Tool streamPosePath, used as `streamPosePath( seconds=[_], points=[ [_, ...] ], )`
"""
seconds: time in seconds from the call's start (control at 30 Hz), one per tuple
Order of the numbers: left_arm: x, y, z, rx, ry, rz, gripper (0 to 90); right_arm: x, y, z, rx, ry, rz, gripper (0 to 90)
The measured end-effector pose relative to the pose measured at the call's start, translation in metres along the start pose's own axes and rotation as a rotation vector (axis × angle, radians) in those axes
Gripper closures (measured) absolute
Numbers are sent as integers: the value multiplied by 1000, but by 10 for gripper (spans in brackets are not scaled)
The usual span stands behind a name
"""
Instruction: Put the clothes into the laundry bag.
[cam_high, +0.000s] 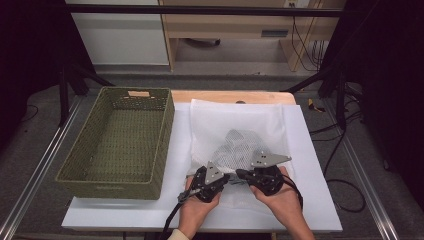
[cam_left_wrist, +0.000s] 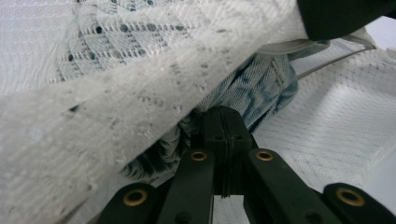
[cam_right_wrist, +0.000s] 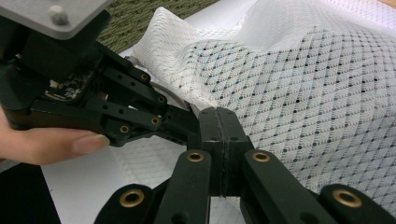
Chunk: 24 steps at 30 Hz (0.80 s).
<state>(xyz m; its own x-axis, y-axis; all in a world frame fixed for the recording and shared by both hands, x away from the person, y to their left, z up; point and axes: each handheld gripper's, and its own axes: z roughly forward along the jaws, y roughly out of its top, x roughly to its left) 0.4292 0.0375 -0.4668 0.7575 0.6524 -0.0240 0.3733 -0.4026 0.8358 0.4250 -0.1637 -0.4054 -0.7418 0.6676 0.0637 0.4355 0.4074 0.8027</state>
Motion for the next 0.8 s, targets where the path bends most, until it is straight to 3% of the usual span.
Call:
streamPosePath(
  seconds=[0.47, 0.8],
  points=[
    [-14, -7, 1, 26, -30, 19, 900, -2, -2, 0, 4, -4, 5, 900],
    [-15, -4, 7, 27, 22, 8, 900, -1, -3, 1, 6, -12, 6, 900]
  ],
)
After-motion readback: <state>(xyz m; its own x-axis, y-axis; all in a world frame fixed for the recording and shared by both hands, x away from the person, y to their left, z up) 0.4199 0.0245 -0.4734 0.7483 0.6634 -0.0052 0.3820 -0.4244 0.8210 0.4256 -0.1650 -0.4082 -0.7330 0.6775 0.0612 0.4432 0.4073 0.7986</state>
